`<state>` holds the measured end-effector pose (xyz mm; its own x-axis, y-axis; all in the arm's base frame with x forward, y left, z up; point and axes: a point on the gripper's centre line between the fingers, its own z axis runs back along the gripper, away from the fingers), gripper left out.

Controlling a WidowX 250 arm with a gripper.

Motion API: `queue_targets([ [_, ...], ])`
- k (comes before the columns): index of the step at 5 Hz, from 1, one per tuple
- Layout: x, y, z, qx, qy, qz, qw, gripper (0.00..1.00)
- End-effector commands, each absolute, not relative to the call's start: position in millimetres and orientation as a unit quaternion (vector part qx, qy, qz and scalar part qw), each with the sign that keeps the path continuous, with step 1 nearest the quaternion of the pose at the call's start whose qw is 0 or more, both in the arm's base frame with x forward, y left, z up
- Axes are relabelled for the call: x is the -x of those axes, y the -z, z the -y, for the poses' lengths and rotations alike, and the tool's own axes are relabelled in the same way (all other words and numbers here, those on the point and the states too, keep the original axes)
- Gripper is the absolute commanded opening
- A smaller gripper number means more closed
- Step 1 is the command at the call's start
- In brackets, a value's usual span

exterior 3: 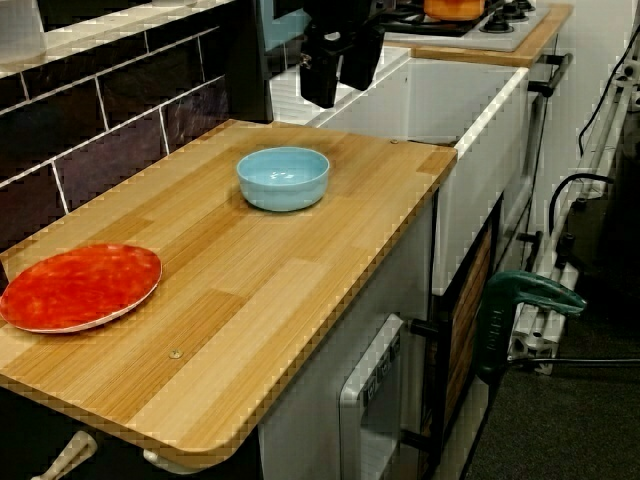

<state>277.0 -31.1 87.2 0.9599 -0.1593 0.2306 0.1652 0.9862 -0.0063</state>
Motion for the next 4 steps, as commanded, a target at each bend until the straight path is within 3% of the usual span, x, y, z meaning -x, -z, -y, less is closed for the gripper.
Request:
queue_targets([
  [1,-289.4,-76.1,-12.2,0.002,0.059,0.134,0.989,1.00],
  [2,-284.4,-59.9,-17.5,0.008,0.063,0.095,0.993,1.00],
  [4,-278.0,-37.7,-8.1,0.004,0.064,0.074,0.995,1.00],
])
